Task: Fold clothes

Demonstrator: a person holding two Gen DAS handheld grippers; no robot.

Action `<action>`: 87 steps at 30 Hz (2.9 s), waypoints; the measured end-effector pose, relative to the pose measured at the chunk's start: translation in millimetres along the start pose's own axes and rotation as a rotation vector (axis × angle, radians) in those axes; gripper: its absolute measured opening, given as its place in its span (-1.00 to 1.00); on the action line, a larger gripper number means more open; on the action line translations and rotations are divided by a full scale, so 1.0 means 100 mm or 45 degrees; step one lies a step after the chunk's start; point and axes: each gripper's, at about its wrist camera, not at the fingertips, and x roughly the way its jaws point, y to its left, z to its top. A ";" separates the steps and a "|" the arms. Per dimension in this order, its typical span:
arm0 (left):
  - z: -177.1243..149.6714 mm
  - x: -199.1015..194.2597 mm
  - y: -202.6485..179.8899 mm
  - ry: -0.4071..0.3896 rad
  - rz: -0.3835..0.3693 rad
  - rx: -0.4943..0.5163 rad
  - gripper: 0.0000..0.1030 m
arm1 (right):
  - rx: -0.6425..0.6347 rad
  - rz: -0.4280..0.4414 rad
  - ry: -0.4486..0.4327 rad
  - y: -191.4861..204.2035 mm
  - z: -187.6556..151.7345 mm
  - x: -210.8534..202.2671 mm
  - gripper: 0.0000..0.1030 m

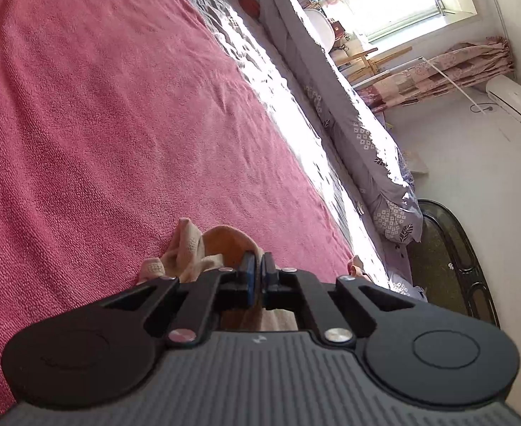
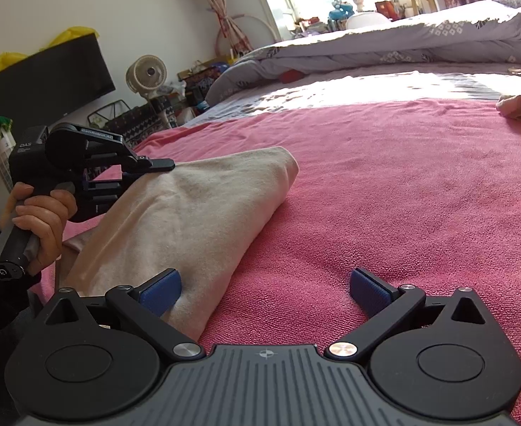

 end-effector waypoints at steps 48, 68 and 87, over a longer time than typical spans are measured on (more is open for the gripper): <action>-0.99 -0.91 -0.72 -0.054 0.481 0.978 -0.29 | 0.004 -0.020 -0.015 0.02 0.01 0.02 1.00; -1.33 -0.99 -0.61 0.040 0.724 1.084 -0.06 | 0.240 0.801 0.689 0.26 -0.27 -0.03 0.90; -2.02 -1.24 -0.97 0.287 0.424 1.663 0.09 | -1.007 0.389 0.516 1.28 -0.02 -0.09 -0.82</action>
